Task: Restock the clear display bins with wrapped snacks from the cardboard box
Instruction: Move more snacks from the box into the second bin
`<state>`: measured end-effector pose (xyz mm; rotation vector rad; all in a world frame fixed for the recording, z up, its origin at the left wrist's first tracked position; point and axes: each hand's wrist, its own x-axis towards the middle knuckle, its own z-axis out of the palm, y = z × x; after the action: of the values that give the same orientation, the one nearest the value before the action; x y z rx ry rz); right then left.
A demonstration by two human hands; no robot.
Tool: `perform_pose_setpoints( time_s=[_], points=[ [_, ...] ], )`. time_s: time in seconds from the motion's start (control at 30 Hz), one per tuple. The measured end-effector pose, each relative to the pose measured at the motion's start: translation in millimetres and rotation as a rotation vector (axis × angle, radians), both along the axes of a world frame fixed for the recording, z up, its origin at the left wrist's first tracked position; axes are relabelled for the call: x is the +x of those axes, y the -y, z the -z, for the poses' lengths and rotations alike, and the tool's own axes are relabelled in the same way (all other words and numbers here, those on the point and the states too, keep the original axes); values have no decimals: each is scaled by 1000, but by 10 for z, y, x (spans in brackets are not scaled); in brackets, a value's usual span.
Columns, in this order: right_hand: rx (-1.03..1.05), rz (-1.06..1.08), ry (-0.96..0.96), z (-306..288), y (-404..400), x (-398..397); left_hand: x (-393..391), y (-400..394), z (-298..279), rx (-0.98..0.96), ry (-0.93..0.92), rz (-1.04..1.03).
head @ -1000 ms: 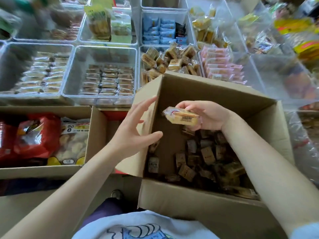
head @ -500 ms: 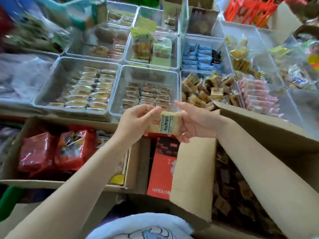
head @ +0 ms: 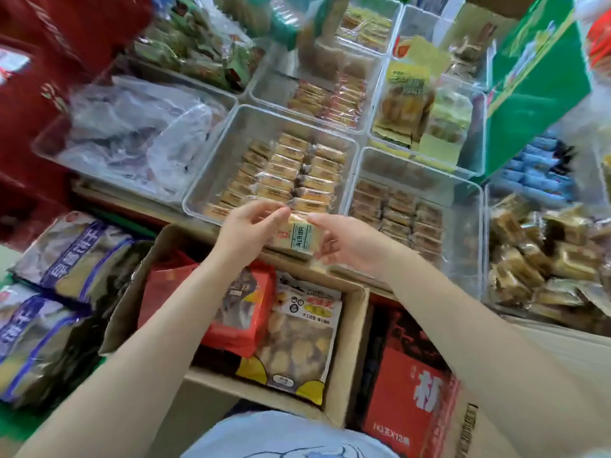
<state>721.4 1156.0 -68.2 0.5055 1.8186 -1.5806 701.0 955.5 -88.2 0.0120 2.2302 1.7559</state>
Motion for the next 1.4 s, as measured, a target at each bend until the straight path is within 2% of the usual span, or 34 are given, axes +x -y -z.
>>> perform_pose_setpoints(
  time_s=[0.13,0.27,0.43,0.53,0.7,0.8,1.03,1.23,1.4],
  points=[
    [113,-130,-94,219,362,-524,-414,319,194,-50,-74,-57],
    [156,-115,-162,409,698,-928,-798,584,423,-144,-164,-52],
    [153,17,-199,669,1023,-1242,-1181,811,727,-457,-445,22],
    [164,13,-216,699,1076,-1269,-1264,899,837,-634,-525,28],
    [129,-9,-260,711,1144,-1241,-1214,907,846,-640,-605,-50],
    [81,-19,-277,774,1197,-1184,-1161,899,913,-628,-609,-81],
    [317,-16,-407,847,1148,-1154,-1171,872,1010,-695,-433,-22],
    [324,40,-579,837,1229,-1190,-1247,918,924,-622,-501,-89],
    [373,-90,-499,951,1172,-1148,-1146,919,984,-793,-417,37]
  ],
)
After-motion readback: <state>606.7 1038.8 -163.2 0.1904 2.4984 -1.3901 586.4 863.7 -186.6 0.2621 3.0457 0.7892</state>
